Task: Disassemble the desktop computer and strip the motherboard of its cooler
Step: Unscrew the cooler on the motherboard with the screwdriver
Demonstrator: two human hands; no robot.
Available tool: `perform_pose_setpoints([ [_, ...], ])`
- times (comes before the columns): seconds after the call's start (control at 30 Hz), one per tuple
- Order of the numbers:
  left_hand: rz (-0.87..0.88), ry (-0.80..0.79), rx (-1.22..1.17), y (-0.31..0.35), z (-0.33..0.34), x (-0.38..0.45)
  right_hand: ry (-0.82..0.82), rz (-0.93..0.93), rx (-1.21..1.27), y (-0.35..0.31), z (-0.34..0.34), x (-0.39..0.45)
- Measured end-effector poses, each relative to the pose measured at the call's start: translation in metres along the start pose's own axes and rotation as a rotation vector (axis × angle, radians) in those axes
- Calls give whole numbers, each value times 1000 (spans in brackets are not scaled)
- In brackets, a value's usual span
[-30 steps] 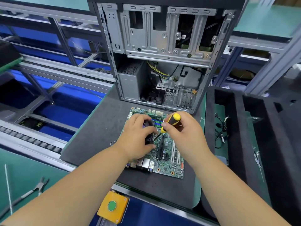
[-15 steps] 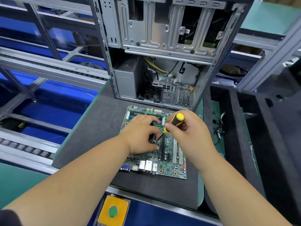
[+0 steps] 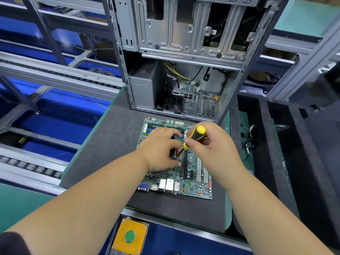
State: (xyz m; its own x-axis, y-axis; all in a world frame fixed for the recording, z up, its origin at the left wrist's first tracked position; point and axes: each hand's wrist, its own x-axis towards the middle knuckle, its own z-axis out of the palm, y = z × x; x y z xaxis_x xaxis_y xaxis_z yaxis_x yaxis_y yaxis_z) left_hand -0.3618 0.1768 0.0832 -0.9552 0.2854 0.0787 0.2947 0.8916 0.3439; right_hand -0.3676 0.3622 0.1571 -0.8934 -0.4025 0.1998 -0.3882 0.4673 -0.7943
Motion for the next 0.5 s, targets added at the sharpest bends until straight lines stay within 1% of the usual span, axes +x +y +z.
perform_pose_setpoints([
  [0.13, 3, 10, -3, 0, 0, 0, -23, -38, -101, -4, 0, 2],
  [0.37, -2, 16, -20, -1, 1, 0, -105, -35, -202, -11, -4, 12],
  [0.5, 9, 23, -23, -2, 1, 0, -121, -30, -225, -13, -6, 14],
])
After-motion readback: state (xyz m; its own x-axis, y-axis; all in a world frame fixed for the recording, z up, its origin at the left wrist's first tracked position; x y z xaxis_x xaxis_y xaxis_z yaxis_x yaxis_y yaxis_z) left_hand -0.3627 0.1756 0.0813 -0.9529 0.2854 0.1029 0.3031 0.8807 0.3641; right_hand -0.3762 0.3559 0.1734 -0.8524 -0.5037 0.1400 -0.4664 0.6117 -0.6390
